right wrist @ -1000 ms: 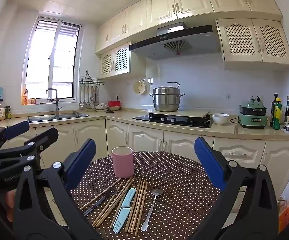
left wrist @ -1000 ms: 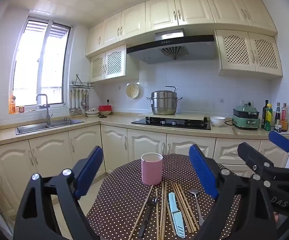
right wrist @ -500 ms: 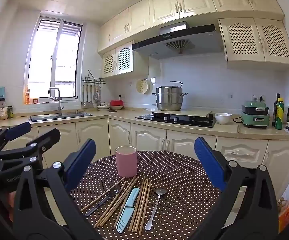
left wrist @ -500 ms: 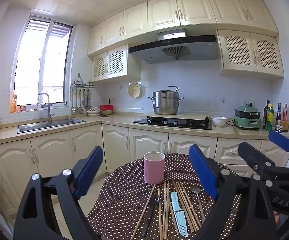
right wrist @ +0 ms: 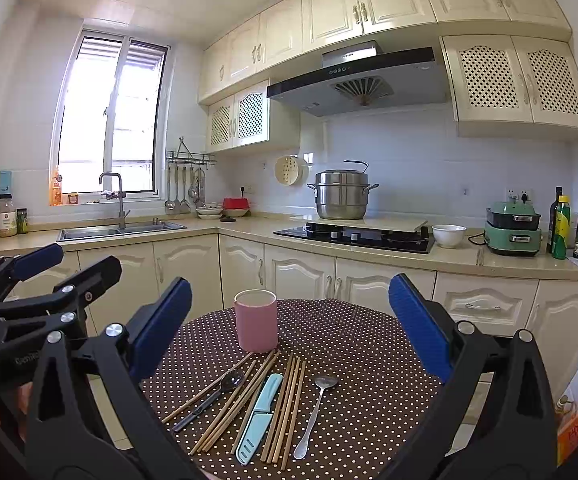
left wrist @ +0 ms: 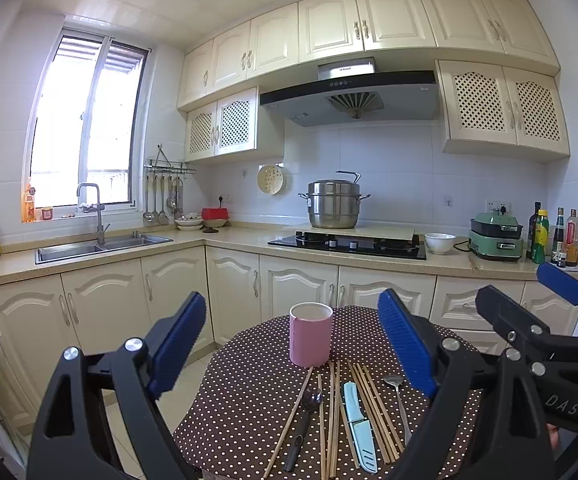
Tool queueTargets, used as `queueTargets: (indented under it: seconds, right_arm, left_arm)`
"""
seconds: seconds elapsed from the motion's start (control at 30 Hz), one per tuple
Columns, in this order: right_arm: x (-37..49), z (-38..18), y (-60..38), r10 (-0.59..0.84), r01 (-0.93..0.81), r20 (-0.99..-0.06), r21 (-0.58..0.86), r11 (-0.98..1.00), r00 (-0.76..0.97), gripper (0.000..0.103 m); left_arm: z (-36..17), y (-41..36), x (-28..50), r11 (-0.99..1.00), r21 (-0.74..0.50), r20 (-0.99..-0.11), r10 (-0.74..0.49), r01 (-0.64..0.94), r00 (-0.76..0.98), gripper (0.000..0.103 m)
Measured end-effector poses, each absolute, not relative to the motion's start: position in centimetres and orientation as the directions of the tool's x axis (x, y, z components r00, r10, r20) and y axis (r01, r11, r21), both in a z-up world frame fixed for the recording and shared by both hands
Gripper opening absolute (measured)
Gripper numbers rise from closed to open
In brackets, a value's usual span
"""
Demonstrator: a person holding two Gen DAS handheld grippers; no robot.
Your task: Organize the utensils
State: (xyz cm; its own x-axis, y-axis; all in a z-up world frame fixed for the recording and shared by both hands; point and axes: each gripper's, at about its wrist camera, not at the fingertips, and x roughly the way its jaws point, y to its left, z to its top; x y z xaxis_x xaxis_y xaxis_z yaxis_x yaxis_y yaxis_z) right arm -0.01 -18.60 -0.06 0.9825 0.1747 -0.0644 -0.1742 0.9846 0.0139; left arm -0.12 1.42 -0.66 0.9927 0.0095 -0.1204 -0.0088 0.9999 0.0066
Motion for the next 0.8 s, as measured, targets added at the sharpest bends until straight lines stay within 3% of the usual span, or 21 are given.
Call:
queueTargets:
  seconds: [0.8]
  right_arm:
    - [0.9,-0.2,-19.1,0.181,-0.179,-0.099,0.027,0.983,0.978,0.097]
  left_arm:
    - [-1.1,1.3,1.1,1.000,0.011,-0.151,0.007,-0.006,0.989,0.086]
